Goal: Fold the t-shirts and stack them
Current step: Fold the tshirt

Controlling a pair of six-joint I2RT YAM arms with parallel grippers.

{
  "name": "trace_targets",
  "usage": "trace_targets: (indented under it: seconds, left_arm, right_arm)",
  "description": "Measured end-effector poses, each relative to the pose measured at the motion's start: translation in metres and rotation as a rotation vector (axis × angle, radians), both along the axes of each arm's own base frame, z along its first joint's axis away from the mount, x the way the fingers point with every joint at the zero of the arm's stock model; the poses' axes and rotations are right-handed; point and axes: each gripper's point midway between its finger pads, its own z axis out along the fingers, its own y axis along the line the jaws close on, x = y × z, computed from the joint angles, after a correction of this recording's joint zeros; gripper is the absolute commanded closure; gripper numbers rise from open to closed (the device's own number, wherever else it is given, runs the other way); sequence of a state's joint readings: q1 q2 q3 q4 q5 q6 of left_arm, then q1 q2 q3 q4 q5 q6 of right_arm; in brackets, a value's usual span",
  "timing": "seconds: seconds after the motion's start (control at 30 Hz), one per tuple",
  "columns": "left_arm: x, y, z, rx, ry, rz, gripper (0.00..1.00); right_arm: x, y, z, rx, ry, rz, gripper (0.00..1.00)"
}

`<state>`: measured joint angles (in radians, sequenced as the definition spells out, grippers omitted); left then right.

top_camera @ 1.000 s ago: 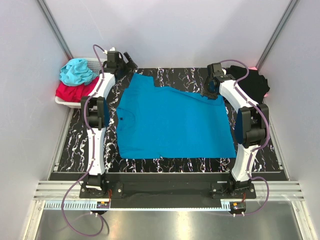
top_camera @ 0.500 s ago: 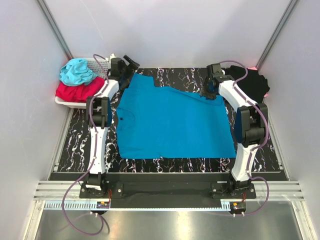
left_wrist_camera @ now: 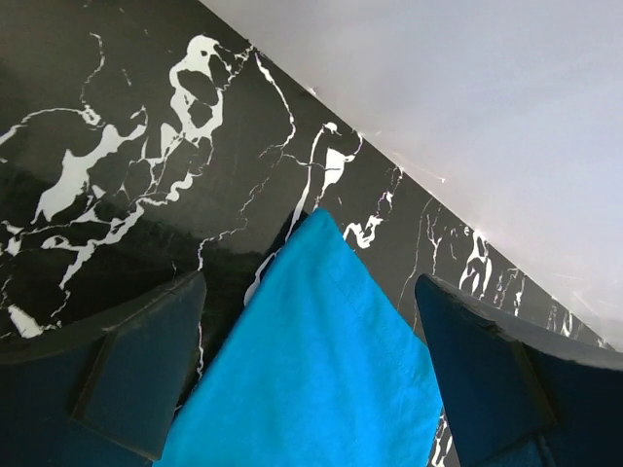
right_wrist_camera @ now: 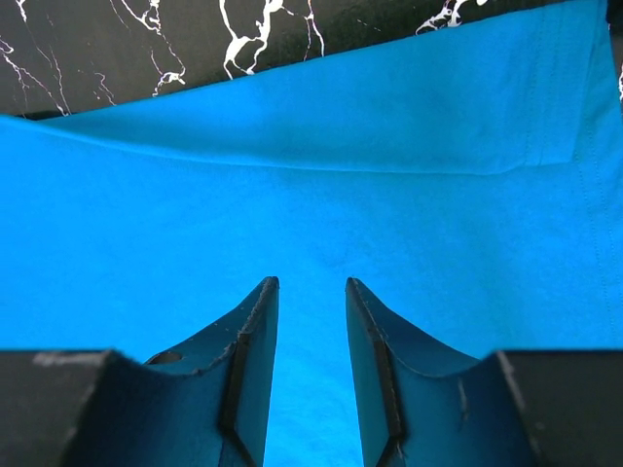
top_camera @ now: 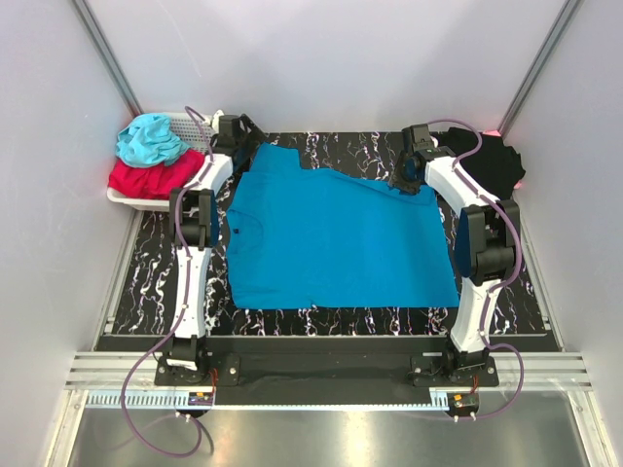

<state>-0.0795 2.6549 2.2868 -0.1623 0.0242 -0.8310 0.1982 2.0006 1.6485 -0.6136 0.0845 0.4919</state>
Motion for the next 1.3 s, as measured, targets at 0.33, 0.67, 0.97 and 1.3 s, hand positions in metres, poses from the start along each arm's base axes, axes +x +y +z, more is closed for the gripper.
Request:
trace_targets:
  seconds: [0.33,0.67,0.97,1.3]
  left_arm:
    - [0.001,-0.007,-0.007,-0.021,0.023,-0.008,0.34]
    - [-0.001,-0.012,-0.012,-0.051,0.037,-0.015,0.46]
    - [-0.007,-0.013,-0.024,-0.063,0.082,-0.011,0.8]
    - [-0.008,-0.013,-0.025,-0.058,0.086,-0.015,1.0]
  right_arm:
    - [-0.005,-0.001,-0.008,0.005,0.02,-0.02,0.61]
    - [-0.016,-0.003,-0.022,0.005,0.057,-0.036,0.62]
    - [-0.015,-0.003,-0.017,0.007,0.046,-0.04,0.63]
    - [-0.015,-0.002,-0.007,0.019,0.024,-0.05,0.64]
